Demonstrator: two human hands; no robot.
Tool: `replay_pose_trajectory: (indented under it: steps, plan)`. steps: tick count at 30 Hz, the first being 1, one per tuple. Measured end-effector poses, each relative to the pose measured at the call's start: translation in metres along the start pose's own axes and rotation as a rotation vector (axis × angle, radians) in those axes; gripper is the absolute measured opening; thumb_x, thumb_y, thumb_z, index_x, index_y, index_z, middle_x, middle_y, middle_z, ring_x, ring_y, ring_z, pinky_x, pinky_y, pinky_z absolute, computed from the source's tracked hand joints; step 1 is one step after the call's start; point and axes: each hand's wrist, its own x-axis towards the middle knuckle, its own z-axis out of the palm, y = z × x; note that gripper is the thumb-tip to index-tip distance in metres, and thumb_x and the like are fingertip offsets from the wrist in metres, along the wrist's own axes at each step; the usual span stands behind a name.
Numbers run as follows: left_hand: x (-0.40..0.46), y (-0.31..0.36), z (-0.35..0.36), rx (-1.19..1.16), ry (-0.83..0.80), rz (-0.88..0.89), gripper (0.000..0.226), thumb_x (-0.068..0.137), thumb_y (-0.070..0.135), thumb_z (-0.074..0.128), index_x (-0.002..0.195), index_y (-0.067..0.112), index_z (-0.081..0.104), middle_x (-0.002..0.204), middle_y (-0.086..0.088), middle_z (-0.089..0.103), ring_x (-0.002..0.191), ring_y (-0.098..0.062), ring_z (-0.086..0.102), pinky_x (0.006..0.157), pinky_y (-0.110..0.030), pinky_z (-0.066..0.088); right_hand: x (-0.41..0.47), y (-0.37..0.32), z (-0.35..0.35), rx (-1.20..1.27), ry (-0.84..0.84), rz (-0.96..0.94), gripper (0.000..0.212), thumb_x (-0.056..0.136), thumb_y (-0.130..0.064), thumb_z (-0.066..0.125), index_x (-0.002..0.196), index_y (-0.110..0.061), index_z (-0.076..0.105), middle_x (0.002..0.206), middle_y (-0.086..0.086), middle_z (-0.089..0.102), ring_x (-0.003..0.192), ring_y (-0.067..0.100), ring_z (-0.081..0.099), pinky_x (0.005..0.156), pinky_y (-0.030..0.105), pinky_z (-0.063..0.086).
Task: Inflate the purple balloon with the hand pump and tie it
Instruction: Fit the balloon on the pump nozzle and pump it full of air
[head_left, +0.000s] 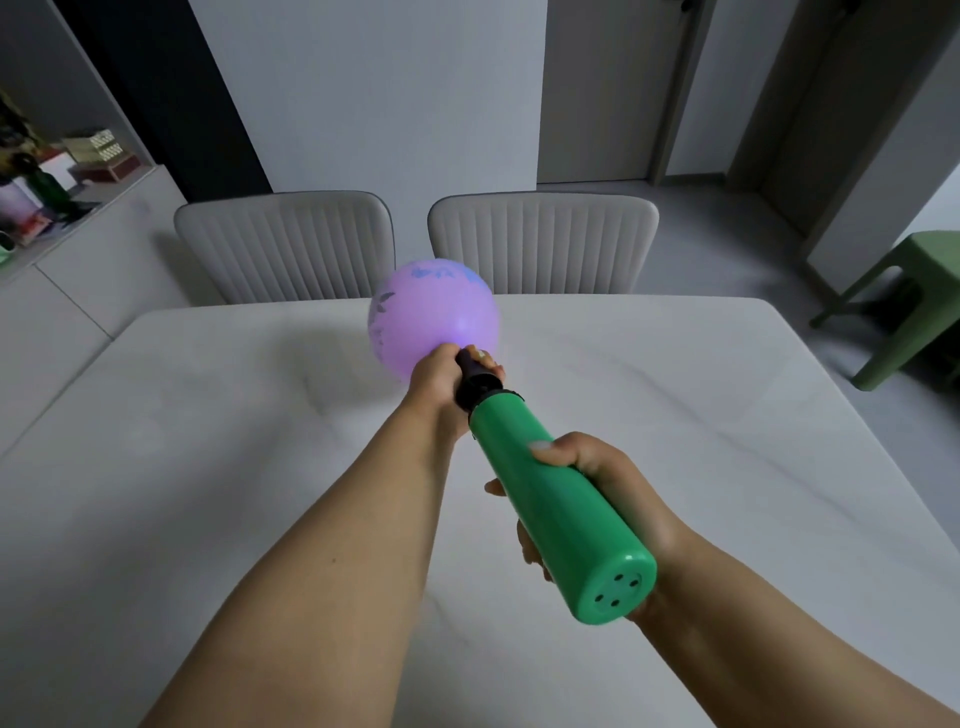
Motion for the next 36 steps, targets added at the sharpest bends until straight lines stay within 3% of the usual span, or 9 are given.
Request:
replay_pose_trajectory:
  steps: [4,11,18,22,27,32,36]
  plan:
    - [0.004,0.009,-0.009,-0.051,0.014,0.005,0.033,0.091,0.005,0.023,0.064,0.011,0.04,0.042,-0.002,0.044,0.032,-0.014,0.043,0.042,-0.012,0.043,-0.007,-0.002,-0.001,-0.025,-0.085,0.059,0.056,0.063,-0.029,0.052,0.108,0.005,0.055,0.045,0.009,0.064,0.036,0.023,0.059,0.036,0.019,0.048]
    - [-0.005,-0.006,0.001,0.004,0.03,-0.007,0.032,0.089,0.006,0.022,0.061,0.013,0.038,0.04,0.001,0.041,0.047,-0.014,0.035,0.044,-0.015,0.037,0.004,-0.008,0.003,-0.025,0.012,0.016,0.05,0.079,-0.029,0.049,0.119,0.001,0.053,0.043,0.006,0.063,0.033,0.02,0.056,0.036,0.016,0.044]
    - [-0.009,-0.007,0.001,0.044,-0.019,0.014,0.031,0.087,0.005,0.023,0.062,0.012,0.038,0.039,0.0,0.042,0.033,-0.014,0.04,0.045,-0.014,0.039,0.01,-0.007,0.009,0.002,0.058,-0.013,0.044,0.081,-0.031,0.049,0.112,0.0,0.054,0.044,0.004,0.063,0.033,0.019,0.056,0.035,0.016,0.044]
    - [-0.004,0.008,0.005,-0.014,-0.019,0.036,0.033,0.091,0.006,0.022,0.063,0.013,0.037,0.038,0.001,0.041,0.041,-0.012,0.039,0.042,-0.011,0.038,-0.002,-0.004,0.005,-0.015,0.008,-0.02,0.05,0.081,-0.029,0.048,0.12,0.002,0.053,0.045,0.005,0.063,0.034,0.019,0.056,0.036,0.016,0.045]
    - [0.003,0.022,-0.001,-0.068,-0.001,0.057,0.032,0.089,0.003,0.022,0.064,0.011,0.041,0.042,-0.001,0.044,0.039,-0.013,0.042,0.042,-0.012,0.044,-0.01,-0.01,0.007,-0.024,-0.057,0.01,0.045,0.081,-0.027,0.045,0.114,0.003,0.053,0.043,0.006,0.063,0.033,0.02,0.057,0.036,0.016,0.045]
    - [-0.008,0.003,0.012,-0.008,-0.017,0.015,0.035,0.091,0.006,0.02,0.061,0.013,0.035,0.044,0.002,0.04,0.049,-0.012,0.034,0.045,-0.016,0.036,0.003,-0.015,0.006,-0.024,0.004,-0.027,0.045,0.082,-0.029,0.048,0.117,-0.001,0.053,0.043,0.005,0.063,0.032,0.019,0.056,0.035,0.016,0.044]
    - [-0.009,-0.007,0.008,0.033,-0.055,0.035,0.032,0.088,0.004,0.022,0.061,0.013,0.037,0.039,0.0,0.042,0.038,-0.014,0.039,0.042,-0.013,0.04,0.015,-0.011,0.005,-0.028,0.059,-0.074,0.041,0.082,-0.029,0.05,0.11,-0.001,0.054,0.052,0.005,0.064,0.035,0.017,0.057,0.036,0.017,0.045]
